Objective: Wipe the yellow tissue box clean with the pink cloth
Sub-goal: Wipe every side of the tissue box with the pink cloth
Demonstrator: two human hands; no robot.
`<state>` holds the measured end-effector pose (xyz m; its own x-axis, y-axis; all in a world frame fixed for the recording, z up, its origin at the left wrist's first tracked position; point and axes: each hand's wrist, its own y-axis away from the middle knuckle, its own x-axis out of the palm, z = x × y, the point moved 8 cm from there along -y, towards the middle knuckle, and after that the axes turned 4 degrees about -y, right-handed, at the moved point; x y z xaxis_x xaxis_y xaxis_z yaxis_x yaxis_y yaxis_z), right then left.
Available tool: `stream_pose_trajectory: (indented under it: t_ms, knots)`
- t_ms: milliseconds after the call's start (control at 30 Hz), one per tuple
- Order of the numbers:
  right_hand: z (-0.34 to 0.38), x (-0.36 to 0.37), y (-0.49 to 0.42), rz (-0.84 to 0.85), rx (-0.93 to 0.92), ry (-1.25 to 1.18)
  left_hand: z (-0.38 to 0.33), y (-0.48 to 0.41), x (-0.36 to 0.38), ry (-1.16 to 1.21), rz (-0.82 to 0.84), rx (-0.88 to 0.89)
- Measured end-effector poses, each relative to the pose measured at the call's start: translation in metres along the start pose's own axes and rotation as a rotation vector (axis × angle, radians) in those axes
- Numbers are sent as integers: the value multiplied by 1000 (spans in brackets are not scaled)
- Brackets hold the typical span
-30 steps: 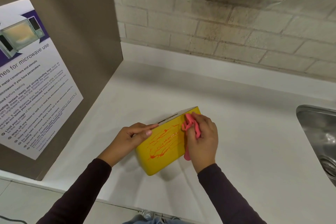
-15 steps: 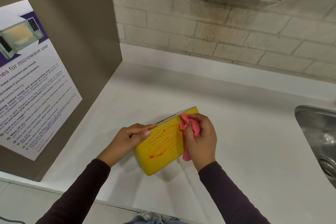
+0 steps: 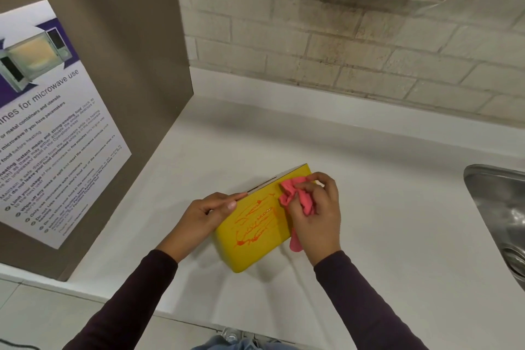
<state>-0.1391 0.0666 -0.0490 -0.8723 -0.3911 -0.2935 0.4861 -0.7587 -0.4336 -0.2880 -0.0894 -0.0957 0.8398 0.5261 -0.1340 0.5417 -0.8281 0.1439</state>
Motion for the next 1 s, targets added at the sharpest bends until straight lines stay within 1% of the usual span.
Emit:
stream_pose_trajectory:
  t_ms: [67,100,200,300,367,500,633,700,767,933,1000]
  knots:
    - [5,7,0,-20,22,-23,-1,-1,0,-8,3,1]
    - [9,13,2,1,9,-15,-2,-1,-1,-15,6,2]
    - [26,29,12,99,-138,79,-2,-2,-1,-5,3,2]
    - [31,30,18,171,-287,126,-2,-1,-2,4,-5,1]
    - [24,20,15,150,-262,120,-1,0,0,7,-5,2]
    - [7,6,3,43,-57,64,-1,0,3,6,-10,-2]
    - [7,11,0,27,-2,25,-3,2,4,19,-17,3]
    - [14,16,2,36,-20,15,-3,2,5,12,-18,-1]
    - [27,24,6,71,-87,16,-3,2,4,6,-27,-4]
    - [37,26,19,231,-292,83,-4,3,5,17,-32,6]
    - [27,15,14,226,-281,132,-4,4,5,11,-21,3]
